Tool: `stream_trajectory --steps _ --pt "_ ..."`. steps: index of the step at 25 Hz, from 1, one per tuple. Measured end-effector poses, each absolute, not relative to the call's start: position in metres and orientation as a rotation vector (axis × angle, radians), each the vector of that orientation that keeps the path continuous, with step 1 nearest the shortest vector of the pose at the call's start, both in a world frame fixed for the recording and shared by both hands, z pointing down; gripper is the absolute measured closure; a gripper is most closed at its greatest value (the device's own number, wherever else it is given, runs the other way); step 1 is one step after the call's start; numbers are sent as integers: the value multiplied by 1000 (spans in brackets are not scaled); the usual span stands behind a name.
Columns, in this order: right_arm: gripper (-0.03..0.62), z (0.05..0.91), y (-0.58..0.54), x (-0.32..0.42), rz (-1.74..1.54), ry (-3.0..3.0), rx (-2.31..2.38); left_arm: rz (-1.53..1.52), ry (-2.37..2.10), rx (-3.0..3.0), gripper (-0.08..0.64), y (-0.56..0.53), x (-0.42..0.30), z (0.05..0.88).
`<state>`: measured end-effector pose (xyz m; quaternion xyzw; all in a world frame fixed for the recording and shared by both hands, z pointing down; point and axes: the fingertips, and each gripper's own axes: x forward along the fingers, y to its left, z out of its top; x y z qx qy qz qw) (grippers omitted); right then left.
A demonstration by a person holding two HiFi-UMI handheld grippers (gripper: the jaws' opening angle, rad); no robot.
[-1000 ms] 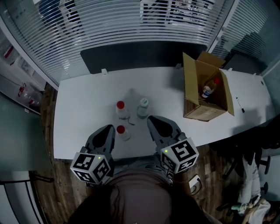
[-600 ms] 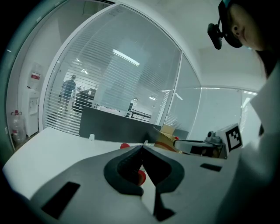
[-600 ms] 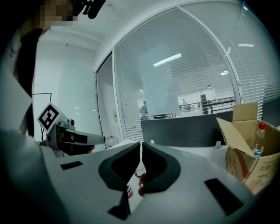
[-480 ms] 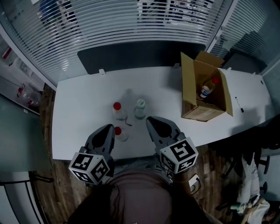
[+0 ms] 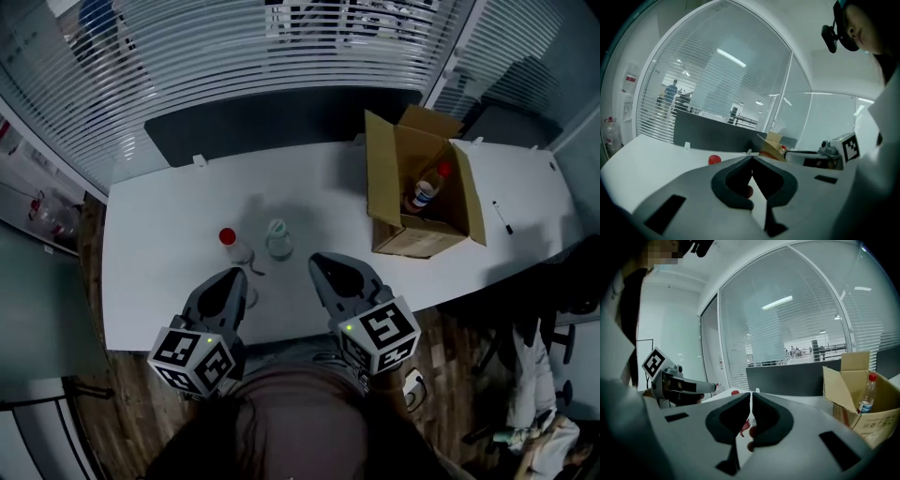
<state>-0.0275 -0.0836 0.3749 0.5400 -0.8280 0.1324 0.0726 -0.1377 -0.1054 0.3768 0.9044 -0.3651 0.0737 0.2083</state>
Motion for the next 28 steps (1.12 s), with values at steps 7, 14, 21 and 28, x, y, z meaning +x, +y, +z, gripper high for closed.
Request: stream_trajectory --steps 7,14,21,28 --pt "558 366 -78 10 420 -2481 1673 217 -964 2535 552 -103 -99 372" --pt "558 363 -74 49 427 -2457 1716 229 -902 2558 551 -103 -56 369" --pt "558 362 -66 87 434 -2416 1785 238 -820 2586 551 -100 -12 369" --pt "558 364 -56 129 440 -2363 1867 273 -744 2604 552 -96 32 368"
